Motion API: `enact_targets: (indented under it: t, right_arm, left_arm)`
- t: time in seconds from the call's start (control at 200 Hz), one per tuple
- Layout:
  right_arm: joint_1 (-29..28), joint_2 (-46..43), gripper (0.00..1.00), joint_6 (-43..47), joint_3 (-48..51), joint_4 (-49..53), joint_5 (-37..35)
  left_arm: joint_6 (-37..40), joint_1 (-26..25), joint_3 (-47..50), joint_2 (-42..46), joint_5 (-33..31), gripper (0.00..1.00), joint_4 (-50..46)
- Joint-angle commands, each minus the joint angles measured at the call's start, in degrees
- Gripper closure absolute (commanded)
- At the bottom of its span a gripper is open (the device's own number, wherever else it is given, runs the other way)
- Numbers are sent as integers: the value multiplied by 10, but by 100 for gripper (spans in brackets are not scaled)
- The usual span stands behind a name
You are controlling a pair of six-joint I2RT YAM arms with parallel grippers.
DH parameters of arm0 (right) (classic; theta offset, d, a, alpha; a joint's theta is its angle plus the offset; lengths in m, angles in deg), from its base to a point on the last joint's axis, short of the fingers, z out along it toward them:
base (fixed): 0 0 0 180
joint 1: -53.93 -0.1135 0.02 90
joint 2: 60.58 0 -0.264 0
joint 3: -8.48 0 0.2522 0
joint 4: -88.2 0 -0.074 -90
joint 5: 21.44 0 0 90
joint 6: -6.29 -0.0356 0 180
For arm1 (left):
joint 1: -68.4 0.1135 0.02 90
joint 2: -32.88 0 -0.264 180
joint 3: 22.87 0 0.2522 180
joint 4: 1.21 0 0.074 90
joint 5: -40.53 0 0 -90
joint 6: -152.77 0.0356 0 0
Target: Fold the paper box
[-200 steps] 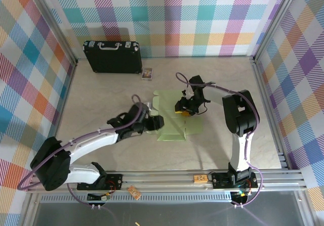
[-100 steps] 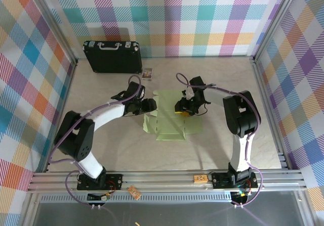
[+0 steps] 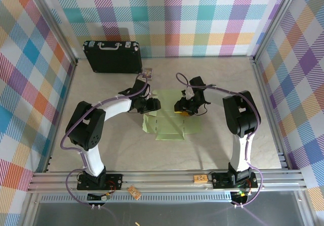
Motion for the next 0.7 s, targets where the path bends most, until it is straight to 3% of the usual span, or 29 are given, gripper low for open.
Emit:
enact_targets:
  t: [0.0,0.345,0.695]
  right_arm:
    - [-2,43,54,-3,26,16,-47]
    - [-2,44,53,-2,26,16,-46]
    - [-2,45,53,-3,25,17,-45]
  left_arm:
    - [13,1,-8,3,9,42,-6]
    - [11,1,-11,22,-63,42,-56]
    - [9,-1,-1,24,5,48,-15]
